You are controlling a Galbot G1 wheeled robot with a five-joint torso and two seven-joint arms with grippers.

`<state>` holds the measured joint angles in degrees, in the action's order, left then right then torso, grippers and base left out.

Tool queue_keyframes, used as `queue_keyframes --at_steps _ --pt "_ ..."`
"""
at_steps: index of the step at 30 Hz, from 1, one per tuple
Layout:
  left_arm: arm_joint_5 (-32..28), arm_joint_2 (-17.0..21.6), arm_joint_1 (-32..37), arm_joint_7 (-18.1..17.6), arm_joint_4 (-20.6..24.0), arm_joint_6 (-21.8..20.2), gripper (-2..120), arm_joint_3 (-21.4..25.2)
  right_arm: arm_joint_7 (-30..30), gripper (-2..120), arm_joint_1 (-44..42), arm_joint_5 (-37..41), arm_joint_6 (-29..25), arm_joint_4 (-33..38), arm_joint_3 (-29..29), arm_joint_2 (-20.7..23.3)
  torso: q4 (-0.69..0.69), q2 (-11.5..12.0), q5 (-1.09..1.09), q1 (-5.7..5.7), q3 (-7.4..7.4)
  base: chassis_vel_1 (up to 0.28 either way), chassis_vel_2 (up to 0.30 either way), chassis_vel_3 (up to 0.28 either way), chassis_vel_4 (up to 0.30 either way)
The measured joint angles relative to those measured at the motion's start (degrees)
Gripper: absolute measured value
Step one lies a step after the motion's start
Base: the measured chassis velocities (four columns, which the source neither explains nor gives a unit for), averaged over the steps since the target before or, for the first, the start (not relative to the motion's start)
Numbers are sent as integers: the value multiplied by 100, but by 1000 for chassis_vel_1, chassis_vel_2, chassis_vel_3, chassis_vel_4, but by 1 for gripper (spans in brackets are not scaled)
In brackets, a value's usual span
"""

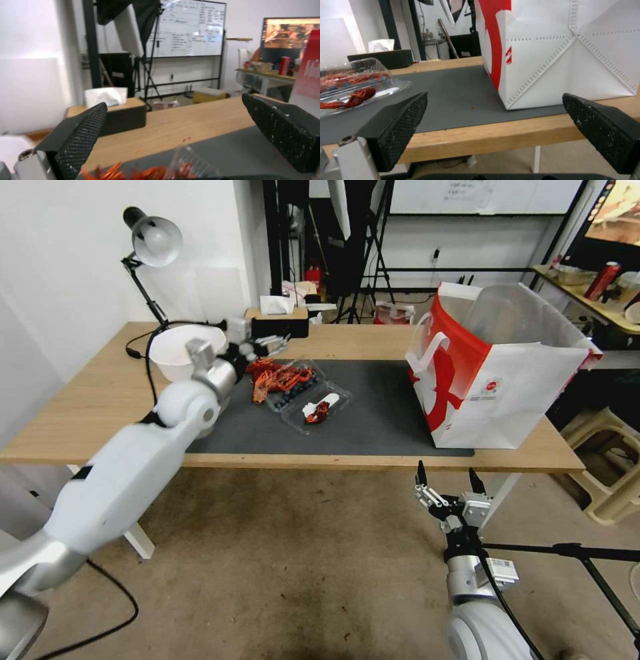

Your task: Pick up the trash from the table and place it into the takeout bag.

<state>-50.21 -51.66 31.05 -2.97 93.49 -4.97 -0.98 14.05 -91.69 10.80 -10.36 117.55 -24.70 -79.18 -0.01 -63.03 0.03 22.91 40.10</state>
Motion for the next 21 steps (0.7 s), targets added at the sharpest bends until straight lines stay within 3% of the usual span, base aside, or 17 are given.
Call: queue_keyframes --at_steps 7,11,13,21 --pt "355 149 1227 -193 678 145 100 888 -11 100 7 -26 3 0 42 -7 0 0 -1 0 0 0 0 0 0" --pt "495 122 1564 -212 831 243 100 1111 -14 100 13 -36 3 -2 57 -12 1 0 -3 0 0 0 0 0 0" --pt "704 19 2071 -217 1032 320 100 1499 -15 100 15 -40 3 -1 60 -13 1 0 -2 0 0 0 0 0 0" --pt "1256 -245 3222 -177 1551 523 100 2095 -19 100 -2 -42 1 -1 61 -1 2 0 -2 0 0 0 0 0 0"
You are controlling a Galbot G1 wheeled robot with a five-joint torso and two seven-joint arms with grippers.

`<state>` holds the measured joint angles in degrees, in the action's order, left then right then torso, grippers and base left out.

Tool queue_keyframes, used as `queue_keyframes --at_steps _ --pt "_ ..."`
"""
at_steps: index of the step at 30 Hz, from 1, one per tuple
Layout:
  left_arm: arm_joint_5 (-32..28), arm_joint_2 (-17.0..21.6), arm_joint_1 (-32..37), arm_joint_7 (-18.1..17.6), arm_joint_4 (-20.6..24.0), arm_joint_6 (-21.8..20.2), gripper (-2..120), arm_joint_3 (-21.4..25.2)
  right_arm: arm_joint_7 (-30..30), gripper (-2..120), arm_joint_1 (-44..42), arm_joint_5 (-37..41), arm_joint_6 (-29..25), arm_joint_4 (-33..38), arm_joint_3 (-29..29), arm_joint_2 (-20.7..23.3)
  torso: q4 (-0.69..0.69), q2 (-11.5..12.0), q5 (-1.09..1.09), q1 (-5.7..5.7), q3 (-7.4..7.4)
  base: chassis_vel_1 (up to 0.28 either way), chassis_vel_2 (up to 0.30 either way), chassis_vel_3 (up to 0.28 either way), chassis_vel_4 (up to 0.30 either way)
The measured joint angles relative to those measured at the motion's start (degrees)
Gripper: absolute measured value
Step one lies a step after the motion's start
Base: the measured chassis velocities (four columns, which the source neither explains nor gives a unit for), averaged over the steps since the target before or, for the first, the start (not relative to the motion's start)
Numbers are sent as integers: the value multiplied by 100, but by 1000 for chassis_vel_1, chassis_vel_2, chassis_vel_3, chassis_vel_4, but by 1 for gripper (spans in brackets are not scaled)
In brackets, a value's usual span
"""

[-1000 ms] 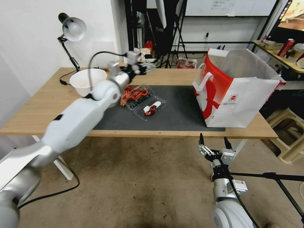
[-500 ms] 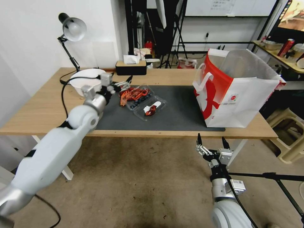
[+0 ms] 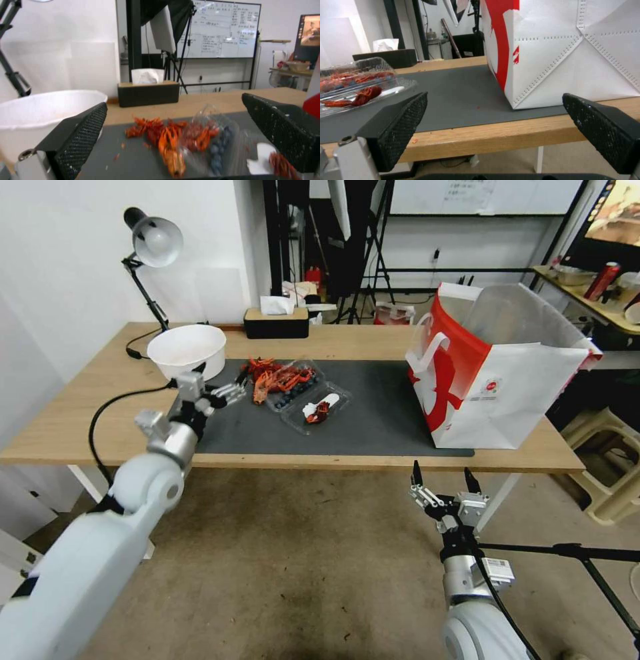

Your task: Pick up the trash from the table and place it into the takeout bag.

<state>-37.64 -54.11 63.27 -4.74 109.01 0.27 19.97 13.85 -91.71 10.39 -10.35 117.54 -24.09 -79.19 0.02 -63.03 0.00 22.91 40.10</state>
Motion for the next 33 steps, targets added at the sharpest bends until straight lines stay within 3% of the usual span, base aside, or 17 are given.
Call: queue_keyframes --at_steps 8,21,33 --pt "500 -262 786 26 292 127 100 348 -6 100 14 -6 -12 1 -3 -11 -2 0 -1 0 0 0 0 0 0" --pt "859 -736 1793 111 328 627 100 938 -12 100 12 2 -37 -2 6 -13 -2 0 -1 1 0 0 0 0 0" --pt "1066 -1077 2290 211 226 1042 100 1031 -23 100 32 -2 -50 -29 41 -27 -2 0 -1 1 0 0 0 0 0"
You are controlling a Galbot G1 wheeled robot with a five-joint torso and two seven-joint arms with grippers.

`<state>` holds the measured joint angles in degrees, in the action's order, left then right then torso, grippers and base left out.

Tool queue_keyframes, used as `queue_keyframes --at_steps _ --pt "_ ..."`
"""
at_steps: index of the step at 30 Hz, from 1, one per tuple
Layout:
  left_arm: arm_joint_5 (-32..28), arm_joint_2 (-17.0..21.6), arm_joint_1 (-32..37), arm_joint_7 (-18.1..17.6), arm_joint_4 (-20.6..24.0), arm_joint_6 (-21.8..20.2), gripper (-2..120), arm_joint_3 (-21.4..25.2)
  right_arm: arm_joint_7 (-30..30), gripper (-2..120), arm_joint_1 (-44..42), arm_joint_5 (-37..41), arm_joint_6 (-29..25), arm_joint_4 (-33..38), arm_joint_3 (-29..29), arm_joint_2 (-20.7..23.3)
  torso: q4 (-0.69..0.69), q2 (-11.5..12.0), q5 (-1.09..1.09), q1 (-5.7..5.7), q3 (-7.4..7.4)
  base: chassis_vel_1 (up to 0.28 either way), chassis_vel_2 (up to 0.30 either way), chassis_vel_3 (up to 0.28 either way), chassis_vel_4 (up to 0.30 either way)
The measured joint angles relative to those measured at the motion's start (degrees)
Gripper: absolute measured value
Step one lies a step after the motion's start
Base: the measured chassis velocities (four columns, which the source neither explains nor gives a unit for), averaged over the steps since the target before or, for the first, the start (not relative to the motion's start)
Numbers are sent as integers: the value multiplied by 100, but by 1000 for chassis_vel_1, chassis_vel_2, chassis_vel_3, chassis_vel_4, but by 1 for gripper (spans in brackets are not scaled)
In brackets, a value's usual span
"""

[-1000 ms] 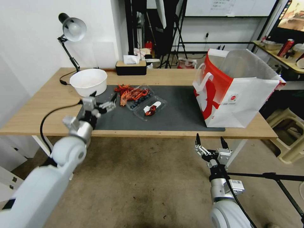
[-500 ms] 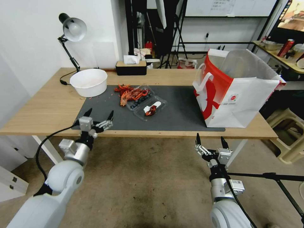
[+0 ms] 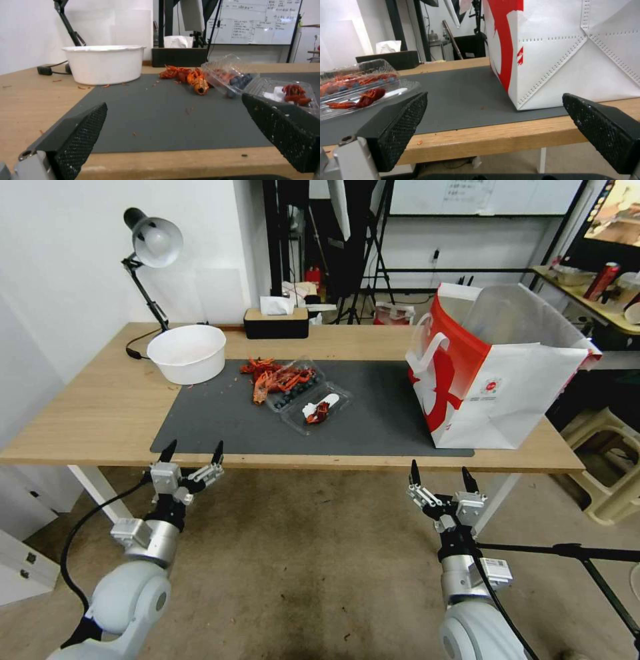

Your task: Pick up the trash from the table and place it into the takeout bag.

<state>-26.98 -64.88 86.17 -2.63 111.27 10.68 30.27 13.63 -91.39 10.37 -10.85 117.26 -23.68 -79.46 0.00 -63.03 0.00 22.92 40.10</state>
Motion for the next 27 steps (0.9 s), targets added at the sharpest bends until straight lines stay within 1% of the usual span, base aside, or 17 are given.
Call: queue_keyframes --at_steps 10,27 --pt "5 -31 33 95 -163 177 100 20 -75 100 -4 -9 -31 -59 -7 1 0 1 0 0 0 0 0 0 0" --pt "-2 -36 53 120 -165 189 100 20 -106 100 5 -20 -36 -78 0 -5 0 1 0 0 0 0 0 0 0"
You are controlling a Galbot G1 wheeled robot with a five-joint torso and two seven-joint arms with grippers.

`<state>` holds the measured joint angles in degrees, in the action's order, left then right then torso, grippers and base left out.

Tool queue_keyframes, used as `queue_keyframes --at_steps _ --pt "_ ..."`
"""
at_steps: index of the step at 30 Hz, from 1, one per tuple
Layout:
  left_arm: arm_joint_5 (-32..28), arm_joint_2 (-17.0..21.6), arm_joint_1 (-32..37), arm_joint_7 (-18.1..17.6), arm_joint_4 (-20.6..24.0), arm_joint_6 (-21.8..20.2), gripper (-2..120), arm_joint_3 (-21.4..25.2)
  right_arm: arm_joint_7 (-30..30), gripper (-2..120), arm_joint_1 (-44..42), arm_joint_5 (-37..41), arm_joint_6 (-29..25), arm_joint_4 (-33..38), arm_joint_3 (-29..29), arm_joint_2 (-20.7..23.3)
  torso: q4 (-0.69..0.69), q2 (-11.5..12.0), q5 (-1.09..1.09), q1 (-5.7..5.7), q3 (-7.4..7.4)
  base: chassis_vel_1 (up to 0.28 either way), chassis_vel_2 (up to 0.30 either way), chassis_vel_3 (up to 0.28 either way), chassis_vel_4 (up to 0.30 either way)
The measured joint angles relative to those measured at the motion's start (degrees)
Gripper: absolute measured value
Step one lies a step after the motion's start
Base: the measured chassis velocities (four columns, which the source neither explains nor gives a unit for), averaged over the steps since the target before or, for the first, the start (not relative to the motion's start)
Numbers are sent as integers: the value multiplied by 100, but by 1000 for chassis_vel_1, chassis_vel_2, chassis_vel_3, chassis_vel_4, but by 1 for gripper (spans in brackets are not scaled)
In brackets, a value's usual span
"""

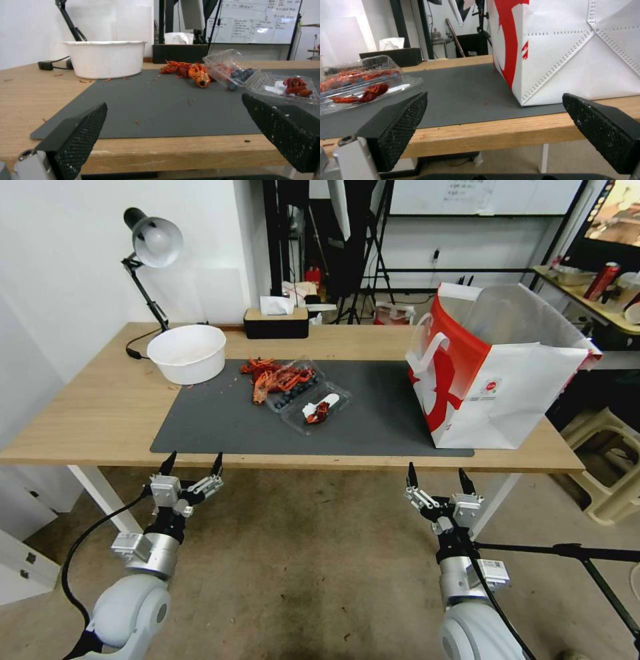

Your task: Pick up the trash from the table and place it into the takeout bag.

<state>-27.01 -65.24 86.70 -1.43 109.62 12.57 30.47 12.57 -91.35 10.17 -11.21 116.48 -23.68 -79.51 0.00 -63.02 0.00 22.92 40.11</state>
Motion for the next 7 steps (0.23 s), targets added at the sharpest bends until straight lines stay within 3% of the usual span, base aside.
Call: queue_keyframes --at_steps 7 --pt "-2 1 -1 0 0 0 100 -2 0 100 0 0 0 0 0 0 0 0 0 0 0 0 0 0 0"
